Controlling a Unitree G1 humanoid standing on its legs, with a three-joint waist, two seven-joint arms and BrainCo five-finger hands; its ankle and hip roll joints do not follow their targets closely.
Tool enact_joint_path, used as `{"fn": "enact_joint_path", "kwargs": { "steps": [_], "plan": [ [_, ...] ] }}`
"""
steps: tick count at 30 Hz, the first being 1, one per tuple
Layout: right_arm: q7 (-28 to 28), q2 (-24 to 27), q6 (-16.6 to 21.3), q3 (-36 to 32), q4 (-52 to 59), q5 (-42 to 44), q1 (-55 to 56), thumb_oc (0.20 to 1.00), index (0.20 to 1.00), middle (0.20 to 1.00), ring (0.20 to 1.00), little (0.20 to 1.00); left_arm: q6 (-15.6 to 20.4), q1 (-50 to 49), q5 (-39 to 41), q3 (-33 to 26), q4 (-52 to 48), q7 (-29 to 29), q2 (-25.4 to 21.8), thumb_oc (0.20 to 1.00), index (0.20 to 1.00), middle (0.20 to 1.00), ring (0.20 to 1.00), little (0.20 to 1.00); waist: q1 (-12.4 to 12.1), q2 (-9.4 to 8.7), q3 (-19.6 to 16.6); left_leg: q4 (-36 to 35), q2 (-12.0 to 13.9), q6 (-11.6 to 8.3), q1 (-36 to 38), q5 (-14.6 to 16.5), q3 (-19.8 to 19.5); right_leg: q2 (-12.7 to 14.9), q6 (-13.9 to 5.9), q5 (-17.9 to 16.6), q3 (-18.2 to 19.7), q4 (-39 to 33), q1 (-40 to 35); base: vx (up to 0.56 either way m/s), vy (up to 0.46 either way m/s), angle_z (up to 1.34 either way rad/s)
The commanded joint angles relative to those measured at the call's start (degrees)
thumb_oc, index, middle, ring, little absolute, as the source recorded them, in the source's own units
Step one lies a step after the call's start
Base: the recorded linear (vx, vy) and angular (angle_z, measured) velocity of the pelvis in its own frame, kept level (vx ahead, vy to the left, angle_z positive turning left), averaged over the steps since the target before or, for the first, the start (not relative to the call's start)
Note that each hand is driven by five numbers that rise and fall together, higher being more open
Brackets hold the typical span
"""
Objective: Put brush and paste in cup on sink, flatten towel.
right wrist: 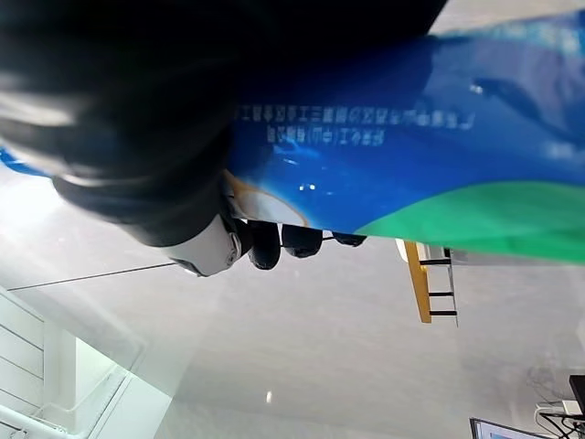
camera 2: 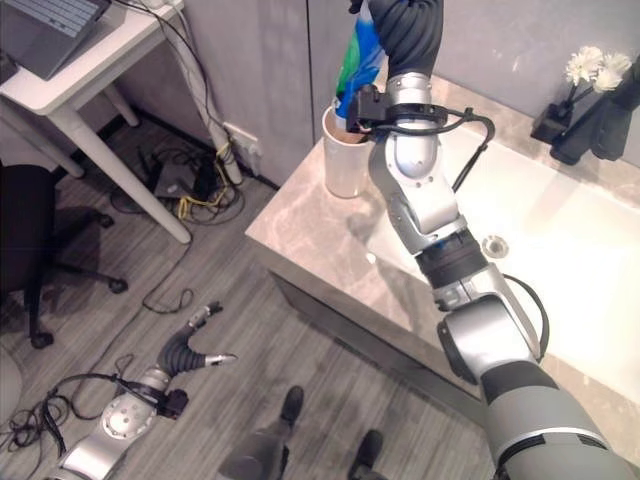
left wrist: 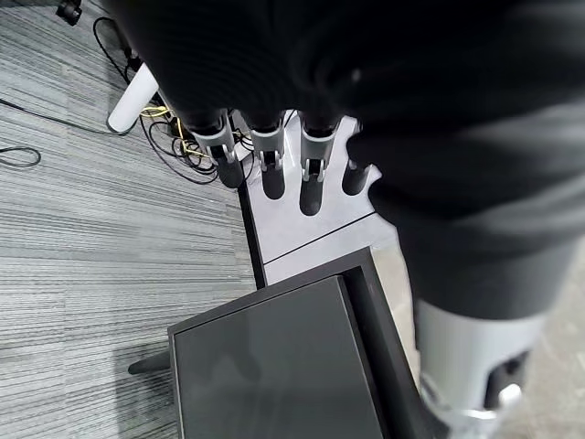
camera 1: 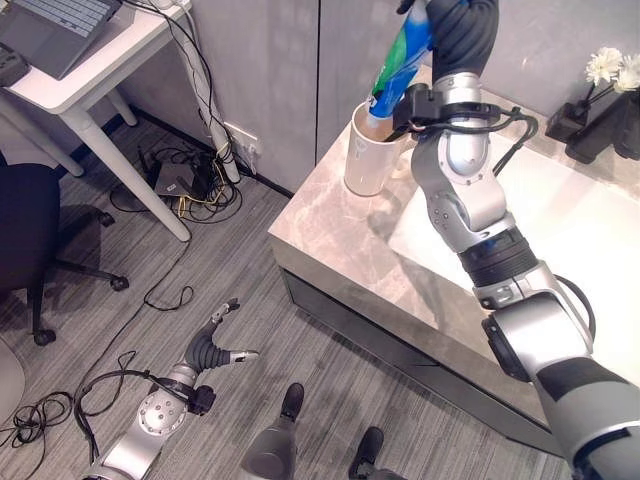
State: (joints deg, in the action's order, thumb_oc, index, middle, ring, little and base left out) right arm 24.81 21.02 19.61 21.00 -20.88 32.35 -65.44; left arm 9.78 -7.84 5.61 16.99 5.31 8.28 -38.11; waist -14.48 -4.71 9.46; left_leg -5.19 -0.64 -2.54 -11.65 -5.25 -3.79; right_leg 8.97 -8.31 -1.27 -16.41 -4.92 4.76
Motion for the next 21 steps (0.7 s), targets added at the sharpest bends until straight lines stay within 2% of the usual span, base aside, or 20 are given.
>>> {"fn": "enact_joint_path", "kwargs": {
  "steps": [1,16,21],
  "plan": [
    [-1.30,0.90,1.81,-1.27,1.74,-1.43,-1.88,0.200,0.200,0.200,0.200,0.200,1.88,-1.02,-1.67,-0.69,-3.61,0.09,-3.68,1.000,1.000,1.000,1.000,1.000,-0.12,-3.02,-1.75,0.19,0.67,0.01,0.81,1.99,0.60,9.14,-5.22,-7.57,1.79,-0.08,-1.44,0.00,0.000,0.00],
    [-1.01,0.61,1.50,-0.92,-1.72,-2.15,-2.33,0.200,0.200,0.200,0.200,0.200,2.12,-0.79,-2.09,-0.17,-3.20,0.08,-3.91,1.000,1.000,1.000,1.000,1.000,-0.36,-3.04,-1.34,0.19,0.47,0.23,0.53,2.04,0.58,9.20,-5.23,-7.60,1.80,-0.08,-1.16,0.00,0.000,0.00],
    [0.70,1.14,1.09,-1.42,0.83,-7.94,-1.78,0.200,0.200,0.200,0.200,0.200,2.10,-0.73,-2.61,-0.28,-3.11,0.31,-3.73,1.000,1.000,1.000,1.000,1.000,-0.38,-2.96,-1.21,0.19,0.37,0.40,0.44,2.12,0.55,9.27,-5.33,-7.74,1.86,-0.08,-0.94,0.00,0.000,0.00]
  ]
}}
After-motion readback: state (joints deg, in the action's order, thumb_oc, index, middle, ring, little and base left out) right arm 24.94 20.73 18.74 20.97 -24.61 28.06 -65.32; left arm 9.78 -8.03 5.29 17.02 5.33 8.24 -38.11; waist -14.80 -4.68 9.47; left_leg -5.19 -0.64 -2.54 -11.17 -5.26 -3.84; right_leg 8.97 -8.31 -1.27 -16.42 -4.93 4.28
